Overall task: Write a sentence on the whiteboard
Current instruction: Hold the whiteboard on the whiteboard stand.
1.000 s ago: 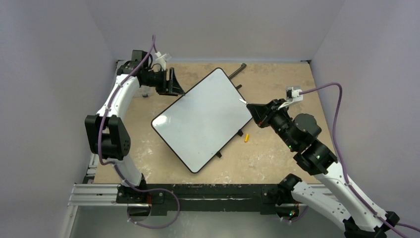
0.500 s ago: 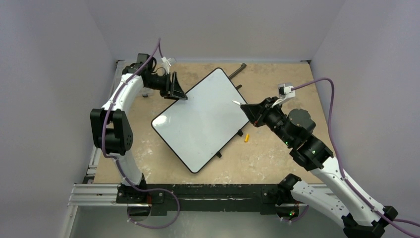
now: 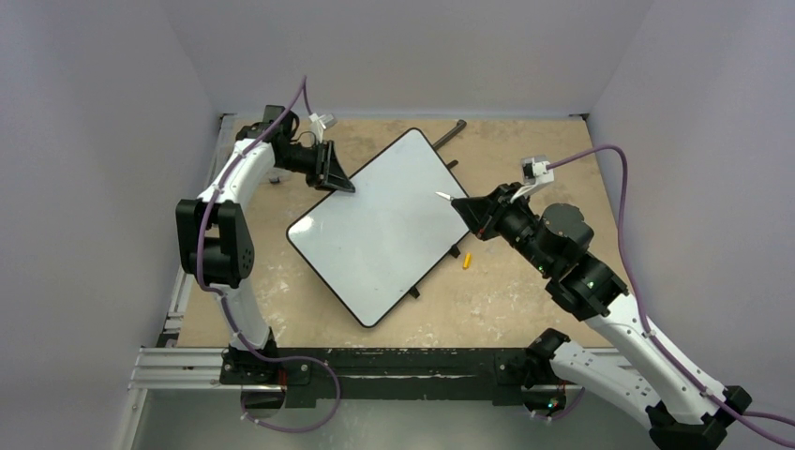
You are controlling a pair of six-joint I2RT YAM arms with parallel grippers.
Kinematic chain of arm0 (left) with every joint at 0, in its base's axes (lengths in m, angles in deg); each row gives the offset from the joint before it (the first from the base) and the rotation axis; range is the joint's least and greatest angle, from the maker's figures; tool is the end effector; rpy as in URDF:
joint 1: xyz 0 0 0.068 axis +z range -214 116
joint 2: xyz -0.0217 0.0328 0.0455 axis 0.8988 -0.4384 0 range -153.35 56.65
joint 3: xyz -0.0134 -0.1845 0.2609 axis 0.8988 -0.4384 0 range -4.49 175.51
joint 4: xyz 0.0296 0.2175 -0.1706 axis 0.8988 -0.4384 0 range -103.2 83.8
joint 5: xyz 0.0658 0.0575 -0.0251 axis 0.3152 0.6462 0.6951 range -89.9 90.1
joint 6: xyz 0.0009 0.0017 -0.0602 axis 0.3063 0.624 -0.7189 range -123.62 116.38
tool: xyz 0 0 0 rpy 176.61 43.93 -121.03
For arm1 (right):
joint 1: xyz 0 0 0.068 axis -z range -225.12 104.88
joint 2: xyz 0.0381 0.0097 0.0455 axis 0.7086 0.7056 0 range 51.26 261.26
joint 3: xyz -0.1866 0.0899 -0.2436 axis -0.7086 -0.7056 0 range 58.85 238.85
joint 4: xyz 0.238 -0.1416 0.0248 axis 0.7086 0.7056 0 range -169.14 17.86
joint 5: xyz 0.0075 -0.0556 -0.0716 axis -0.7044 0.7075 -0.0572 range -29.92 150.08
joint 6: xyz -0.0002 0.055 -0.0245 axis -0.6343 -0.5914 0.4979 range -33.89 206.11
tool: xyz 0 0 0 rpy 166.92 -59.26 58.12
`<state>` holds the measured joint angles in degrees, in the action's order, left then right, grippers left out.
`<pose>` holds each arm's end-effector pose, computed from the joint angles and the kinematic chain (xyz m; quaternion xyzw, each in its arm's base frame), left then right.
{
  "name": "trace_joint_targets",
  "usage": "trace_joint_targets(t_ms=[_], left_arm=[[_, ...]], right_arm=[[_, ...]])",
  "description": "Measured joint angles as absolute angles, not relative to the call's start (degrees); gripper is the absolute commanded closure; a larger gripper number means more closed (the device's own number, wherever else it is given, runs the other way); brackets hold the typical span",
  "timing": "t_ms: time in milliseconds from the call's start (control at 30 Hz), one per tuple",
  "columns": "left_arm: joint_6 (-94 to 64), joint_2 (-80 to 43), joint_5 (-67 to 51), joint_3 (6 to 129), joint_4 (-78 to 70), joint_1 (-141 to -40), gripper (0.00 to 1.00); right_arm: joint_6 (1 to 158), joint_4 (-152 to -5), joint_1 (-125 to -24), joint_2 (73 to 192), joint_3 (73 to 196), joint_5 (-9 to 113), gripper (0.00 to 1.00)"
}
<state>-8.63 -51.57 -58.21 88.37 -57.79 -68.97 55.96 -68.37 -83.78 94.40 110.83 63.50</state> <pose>0.4200 -0.0748 0.3087 0.0970 0.8557 -0.4908 0.1322 0.1274 0.0984 0.4227 -0.0326 0.7181 0.3750 0.5853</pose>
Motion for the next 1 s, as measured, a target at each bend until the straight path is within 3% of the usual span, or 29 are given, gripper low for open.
trace_joint_targets(t_ms=[233, 333, 600, 1000], left_arm=[[-8.2, -51.6, -57.4, 88.4, -58.3, -69.6, 0.83], [-7.6, -51.7, -56.9, 88.4, -58.6, -70.0, 1.00], [-6.4, -52.0, -58.8, 88.6, -59.2, -70.6, 1.00], [-5.5, -50.3, -56.2, 88.6, -58.0, -73.7, 1.00]], right_arm=[[55.7, -68.7, -83.8, 94.7, 110.8, 63.5, 1.00], [55.7, -69.1, -83.8, 95.1, 110.8, 63.4, 1.00], [57.7, -71.2, -83.8, 96.0, 110.8, 60.0, 1.00], [67.8, -78.7, -83.7, 103.6, 109.8, 39.6, 1.00]])
